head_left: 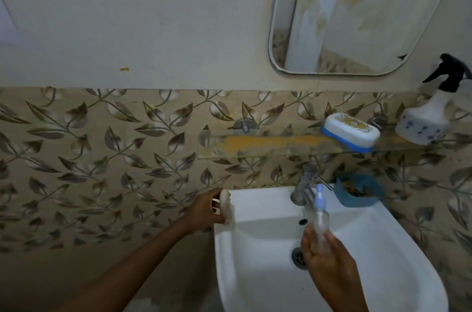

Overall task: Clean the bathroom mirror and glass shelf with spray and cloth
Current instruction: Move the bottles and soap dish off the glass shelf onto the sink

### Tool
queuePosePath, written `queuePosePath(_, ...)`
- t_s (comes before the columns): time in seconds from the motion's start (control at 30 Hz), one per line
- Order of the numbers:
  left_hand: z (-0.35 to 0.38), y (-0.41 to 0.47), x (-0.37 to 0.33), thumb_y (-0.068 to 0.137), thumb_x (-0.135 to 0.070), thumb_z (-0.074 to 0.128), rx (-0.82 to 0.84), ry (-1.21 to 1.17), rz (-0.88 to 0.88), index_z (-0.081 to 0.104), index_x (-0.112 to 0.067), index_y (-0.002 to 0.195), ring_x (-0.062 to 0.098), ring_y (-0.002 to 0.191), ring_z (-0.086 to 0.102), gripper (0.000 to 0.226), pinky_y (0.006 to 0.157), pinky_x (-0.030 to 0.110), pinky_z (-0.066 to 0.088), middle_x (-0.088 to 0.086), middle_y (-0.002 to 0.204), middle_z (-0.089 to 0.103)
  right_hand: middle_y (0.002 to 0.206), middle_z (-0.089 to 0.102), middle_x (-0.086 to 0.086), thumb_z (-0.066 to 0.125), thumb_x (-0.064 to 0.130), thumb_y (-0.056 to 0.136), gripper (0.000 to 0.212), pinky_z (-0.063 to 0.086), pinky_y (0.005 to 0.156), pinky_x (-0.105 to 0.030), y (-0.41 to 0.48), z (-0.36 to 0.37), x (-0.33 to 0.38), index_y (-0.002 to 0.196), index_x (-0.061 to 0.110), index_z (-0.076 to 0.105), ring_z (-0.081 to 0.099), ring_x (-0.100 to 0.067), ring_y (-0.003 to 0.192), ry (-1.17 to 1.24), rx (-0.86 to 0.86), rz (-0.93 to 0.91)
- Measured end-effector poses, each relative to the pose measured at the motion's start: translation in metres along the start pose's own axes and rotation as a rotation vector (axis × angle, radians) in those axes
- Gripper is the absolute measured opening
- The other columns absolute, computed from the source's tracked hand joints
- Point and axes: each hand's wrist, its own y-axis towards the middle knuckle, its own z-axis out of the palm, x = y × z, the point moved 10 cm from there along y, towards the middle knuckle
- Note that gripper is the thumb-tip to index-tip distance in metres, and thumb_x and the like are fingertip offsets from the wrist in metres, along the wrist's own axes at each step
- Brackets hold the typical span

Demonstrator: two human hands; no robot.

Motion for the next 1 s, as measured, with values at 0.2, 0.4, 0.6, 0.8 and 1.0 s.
queuePosePath(0.2, 0.008, 0.047, 0.033, 0.066, -0.015, 0.082, -0.115, 0.061, -0.082, 0.051, -0.005, 0.118, 0.027, 0.100, 0.061, 0.062, 0.076, 0.038, 0.052, 0.013, 0.116, 0.061, 0.083, 0.071, -0.011, 0.078, 0.018, 0.071, 0.031, 0.057, 0.066, -0.032, 0.022, 0.001, -0.057, 0.100, 0.010, 0.069, 0.070, -0.026, 0.074, -0.015, 0.005, 0.232)
queuePosePath(0.4, 0.022, 0.073, 0.043, 0.039, -0.064, 0.069, -0.120, 0.052, -0.136, 0.056, -0.015, 0.111, 0.021, 0.092, 0.059, 0.088, 0.077, 0.032, 0.046, 0.001, 0.104, 0.062, 0.097, 0.066, -0.018, 0.053, 0.007, 0.089, 0.016, 0.050, 0.086, -0.045, 0.033, -0.051, -0.059, 0.099, 0.007, 0.065, 0.062, -0.033, 0.096, -0.328, -0.354, 0.200)
queuePosePath(0.6, 0.029, 0.084, 0.052, 0.056, -0.052, 0.069, -0.130, -0.037, -0.120, 0.067, -0.019, 0.099, 0.020, 0.083, 0.062, 0.054, 0.064, 0.024, 0.040, -0.003, 0.086, 0.064, 0.096, 0.064, -0.019, 0.068, -0.006, 0.075, 0.024, 0.049, 0.069, -0.030, 0.084, -0.021, -0.041, 0.098, -0.003, 0.062, 0.061, -0.033, 0.089, -0.874, -0.473, 0.055)
queuePosePath(0.8, 0.032, 0.087, 0.052, 0.067, -0.036, 0.074, -0.101, 0.042, -0.102, 0.065, -0.016, 0.105, 0.021, 0.084, 0.061, 0.045, 0.074, 0.033, 0.049, 0.007, 0.098, 0.069, 0.094, 0.065, -0.011, 0.060, -0.008, 0.074, 0.030, 0.050, 0.081, -0.037, 0.120, -0.021, -0.045, 0.100, 0.007, 0.064, 0.061, -0.029, 0.089, -1.126, -0.483, 0.031)
queuePosePath(1.0, 0.031, 0.087, 0.055, 0.068, -0.030, 0.078, -0.127, 0.127, -0.123, 0.063, -0.018, 0.107, 0.024, 0.092, 0.062, 0.043, 0.071, 0.029, 0.045, 0.004, 0.103, 0.068, 0.094, 0.064, -0.010, 0.064, -0.005, 0.072, 0.031, 0.044, 0.065, -0.023, 0.145, -0.005, -0.050, 0.102, 0.004, 0.063, 0.058, -0.025, 0.086, -1.251, -0.445, 0.013)
